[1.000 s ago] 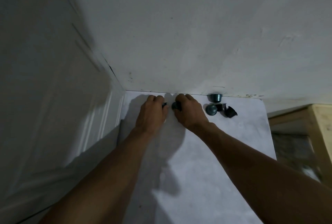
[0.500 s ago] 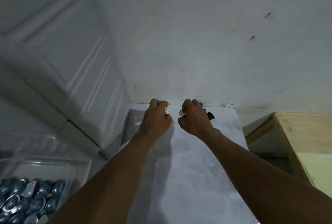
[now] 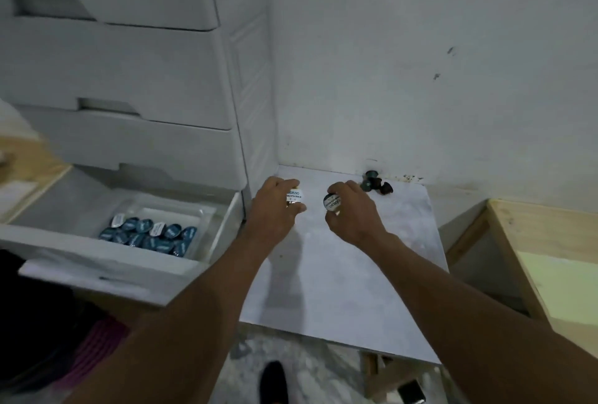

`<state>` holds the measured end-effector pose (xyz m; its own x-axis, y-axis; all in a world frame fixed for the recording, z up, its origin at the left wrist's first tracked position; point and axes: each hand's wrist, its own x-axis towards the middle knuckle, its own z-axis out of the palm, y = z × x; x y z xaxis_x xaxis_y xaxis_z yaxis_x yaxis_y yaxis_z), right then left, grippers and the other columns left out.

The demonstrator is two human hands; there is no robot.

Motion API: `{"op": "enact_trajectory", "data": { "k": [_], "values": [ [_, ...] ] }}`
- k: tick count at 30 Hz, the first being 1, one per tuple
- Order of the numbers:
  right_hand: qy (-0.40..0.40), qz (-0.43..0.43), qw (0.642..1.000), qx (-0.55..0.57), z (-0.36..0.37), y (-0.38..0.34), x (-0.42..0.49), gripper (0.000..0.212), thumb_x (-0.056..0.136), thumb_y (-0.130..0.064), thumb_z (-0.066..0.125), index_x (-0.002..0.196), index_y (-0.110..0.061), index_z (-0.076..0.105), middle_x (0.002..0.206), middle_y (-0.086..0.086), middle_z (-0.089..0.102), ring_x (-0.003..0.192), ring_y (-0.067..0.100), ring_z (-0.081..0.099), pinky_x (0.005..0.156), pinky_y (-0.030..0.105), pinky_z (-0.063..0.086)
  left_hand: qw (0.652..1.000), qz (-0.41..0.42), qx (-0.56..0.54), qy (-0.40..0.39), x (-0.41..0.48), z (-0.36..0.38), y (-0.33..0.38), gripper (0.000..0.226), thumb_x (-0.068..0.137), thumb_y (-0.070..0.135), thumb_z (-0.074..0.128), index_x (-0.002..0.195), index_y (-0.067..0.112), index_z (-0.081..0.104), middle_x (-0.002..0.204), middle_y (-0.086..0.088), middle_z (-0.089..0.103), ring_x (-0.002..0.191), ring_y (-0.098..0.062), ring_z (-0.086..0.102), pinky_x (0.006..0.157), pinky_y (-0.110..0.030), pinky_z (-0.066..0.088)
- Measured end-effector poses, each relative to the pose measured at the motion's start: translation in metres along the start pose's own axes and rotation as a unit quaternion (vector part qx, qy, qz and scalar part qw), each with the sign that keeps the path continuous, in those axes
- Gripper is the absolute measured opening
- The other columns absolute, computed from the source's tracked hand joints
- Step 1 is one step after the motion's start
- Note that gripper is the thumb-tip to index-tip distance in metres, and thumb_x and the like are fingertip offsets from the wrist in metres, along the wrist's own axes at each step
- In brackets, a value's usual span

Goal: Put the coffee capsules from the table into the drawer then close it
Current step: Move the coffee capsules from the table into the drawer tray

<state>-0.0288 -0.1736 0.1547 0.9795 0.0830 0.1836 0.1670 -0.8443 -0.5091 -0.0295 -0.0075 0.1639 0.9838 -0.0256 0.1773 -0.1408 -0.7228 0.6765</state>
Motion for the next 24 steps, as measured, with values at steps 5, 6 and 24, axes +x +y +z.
{"op": "enact_trajectory", "data": {
  "k": [5,6,24],
  "values": [
    [-0.013,-0.043,0.999,0.026,0.016,-0.063,-0.014,0.046,0.079,0.000,0.059,0.124,-0.013,0.056,0.119,0.010,0.051,0.100,0.030,0.057,0.084,0.031,0.044,0.999,-0.015,0.018,0.039,-0.035,-0.052,-0.034,0.042,0.077,0.010,0.071,0.118,0.014,0.060,0.116,-0.003,0.055,0.107,-0.020,0.054,0.074,-0.008,0.026],
    [-0.018,-0.051,0.998,0.029,0.021,-0.077,-0.016,0.046,0.079,0.000,0.059,0.123,-0.013,0.056,0.119,0.010,0.051,0.100,0.030,0.057,0.083,0.030,0.044,0.998,-0.016,0.030,0.045,-0.040,-0.063,-0.043,0.038,0.077,0.010,0.069,0.114,0.015,0.062,0.114,-0.002,0.056,0.106,-0.020,0.055,0.072,-0.008,0.025],
    [-0.009,-0.071,0.997,0.019,0.162,-0.308,0.000,0.030,0.081,-0.008,0.064,0.111,-0.010,0.061,0.108,0.014,0.056,0.097,0.030,0.056,0.080,0.029,0.041,0.995,-0.043,0.071,0.062,-0.066,-0.270,-0.237,0.042,0.080,0.012,0.071,0.120,0.010,0.058,0.120,-0.010,0.060,0.108,-0.025,0.058,0.096,-0.033,0.044]
  ]
}}
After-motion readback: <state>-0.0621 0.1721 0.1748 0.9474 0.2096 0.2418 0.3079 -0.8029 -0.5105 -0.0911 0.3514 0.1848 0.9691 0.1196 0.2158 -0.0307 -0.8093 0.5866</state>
